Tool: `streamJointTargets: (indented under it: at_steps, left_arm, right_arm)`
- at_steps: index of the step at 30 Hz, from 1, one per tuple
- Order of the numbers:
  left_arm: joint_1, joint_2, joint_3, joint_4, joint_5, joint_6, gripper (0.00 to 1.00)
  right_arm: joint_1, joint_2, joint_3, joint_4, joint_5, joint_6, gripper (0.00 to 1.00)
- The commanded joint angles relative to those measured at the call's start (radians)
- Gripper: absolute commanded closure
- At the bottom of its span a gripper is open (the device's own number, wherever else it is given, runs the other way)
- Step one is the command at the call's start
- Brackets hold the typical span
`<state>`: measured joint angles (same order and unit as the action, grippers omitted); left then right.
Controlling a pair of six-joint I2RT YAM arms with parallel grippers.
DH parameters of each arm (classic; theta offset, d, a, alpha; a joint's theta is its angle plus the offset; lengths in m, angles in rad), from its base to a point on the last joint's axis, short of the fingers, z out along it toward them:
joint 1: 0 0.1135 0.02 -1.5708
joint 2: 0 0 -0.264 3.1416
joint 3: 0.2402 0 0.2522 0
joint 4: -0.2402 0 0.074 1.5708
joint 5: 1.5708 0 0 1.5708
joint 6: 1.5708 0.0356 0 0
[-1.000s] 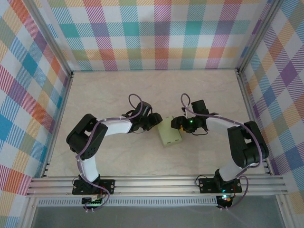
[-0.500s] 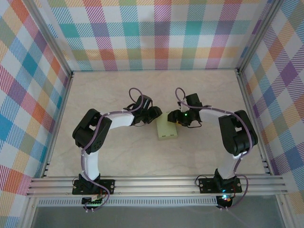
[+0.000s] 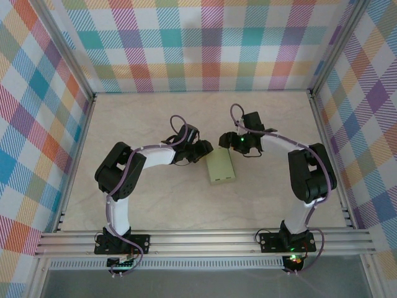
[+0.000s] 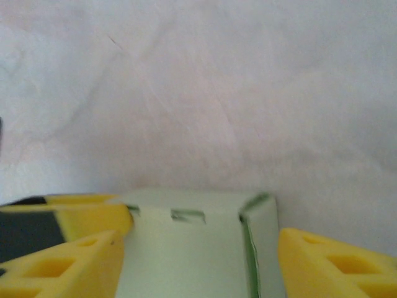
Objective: Fold the paper box
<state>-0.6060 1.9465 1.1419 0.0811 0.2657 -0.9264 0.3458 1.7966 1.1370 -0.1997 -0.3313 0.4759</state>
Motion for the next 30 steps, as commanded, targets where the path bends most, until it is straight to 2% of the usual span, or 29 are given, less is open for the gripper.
streamJointTargets:
  at_steps: [1,5,9,13,18,25,27,30]
  left_arm:
    - [-0.003,0.014,0.005,-0.022,0.025,0.010,0.53]
    - [-0.003,0.011,0.005,-0.023,0.024,0.005,0.53]
    - [-0.003,0.011,0.002,-0.024,0.024,0.006,0.54]
    - [-0.003,0.015,0.003,-0.021,0.027,0.005,0.54]
    - [-0.003,0.020,0.007,-0.017,0.039,0.003,0.55]
    - [-0.003,0.028,0.010,-0.018,0.041,0.005,0.55]
    - [-0.003,0.031,0.013,-0.016,0.044,0.005,0.55]
    - [-0.003,0.033,0.015,-0.014,0.050,0.004,0.55]
  right_arm:
    - [0.000,0.042,0.035,-0.019,-0.047,0.001,0.44]
    - [0.001,0.051,0.024,-0.006,-0.061,0.021,0.46]
    - [-0.004,0.003,-0.006,-0.004,0.003,0.006,0.32]
    - [-0.013,-0.014,-0.020,-0.017,0.039,-0.004,0.30]
    - [-0.015,0.004,-0.038,-0.004,-0.002,0.014,0.33]
    - [-0.014,-0.064,-0.062,0.064,-0.114,0.025,0.29]
    - [-0.014,-0.102,-0.077,0.083,-0.101,0.043,0.29]
    - [-0.019,-0.143,-0.096,0.060,0.012,0.053,0.28]
